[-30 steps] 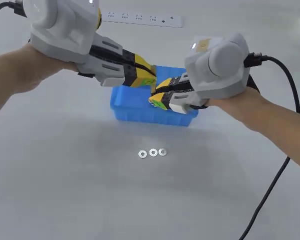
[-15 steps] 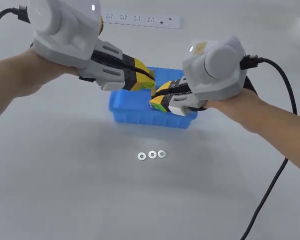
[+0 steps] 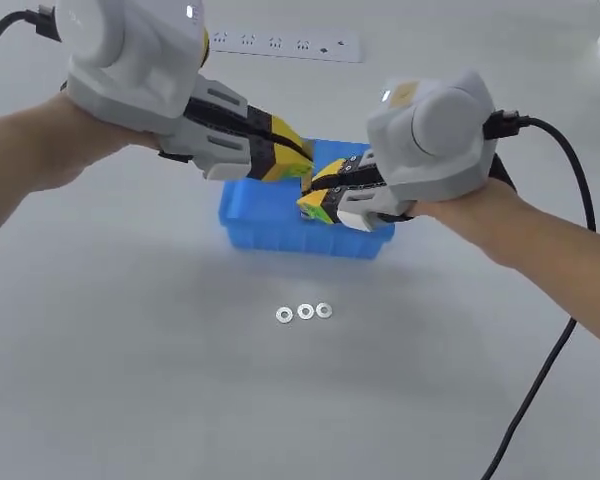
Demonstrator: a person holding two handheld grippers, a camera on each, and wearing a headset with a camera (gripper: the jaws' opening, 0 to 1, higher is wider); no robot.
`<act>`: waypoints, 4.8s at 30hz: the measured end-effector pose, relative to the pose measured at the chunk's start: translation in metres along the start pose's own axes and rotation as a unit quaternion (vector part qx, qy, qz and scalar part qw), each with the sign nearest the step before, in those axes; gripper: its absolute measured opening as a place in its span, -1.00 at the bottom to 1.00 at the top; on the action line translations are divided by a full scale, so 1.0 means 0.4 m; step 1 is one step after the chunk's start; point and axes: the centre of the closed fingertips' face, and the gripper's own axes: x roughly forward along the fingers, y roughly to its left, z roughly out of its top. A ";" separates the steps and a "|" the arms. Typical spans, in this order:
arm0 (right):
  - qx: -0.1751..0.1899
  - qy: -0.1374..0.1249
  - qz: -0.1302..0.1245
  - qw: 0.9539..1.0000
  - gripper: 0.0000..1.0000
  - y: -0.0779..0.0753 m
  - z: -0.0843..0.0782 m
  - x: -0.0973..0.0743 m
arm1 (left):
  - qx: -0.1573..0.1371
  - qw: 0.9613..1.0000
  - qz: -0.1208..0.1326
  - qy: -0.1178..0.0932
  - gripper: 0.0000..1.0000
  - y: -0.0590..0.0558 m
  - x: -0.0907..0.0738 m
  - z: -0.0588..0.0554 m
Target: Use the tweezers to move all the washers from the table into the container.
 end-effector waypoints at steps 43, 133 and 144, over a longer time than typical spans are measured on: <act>-0.065 -0.033 0.090 0.993 -0.78 0.310 0.045 -0.100 | 0.029 0.998 -0.046 0.010 -0.87 -0.293 -0.115 0.063; -0.014 0.005 0.094 0.996 -0.77 0.309 -0.063 -0.031 | -0.029 0.998 -0.048 0.016 -0.86 -0.287 -0.048 -0.041; -0.016 0.006 0.095 0.995 -0.79 0.317 -0.061 -0.035 | -0.026 0.998 -0.050 0.030 -0.87 -0.292 -0.050 -0.038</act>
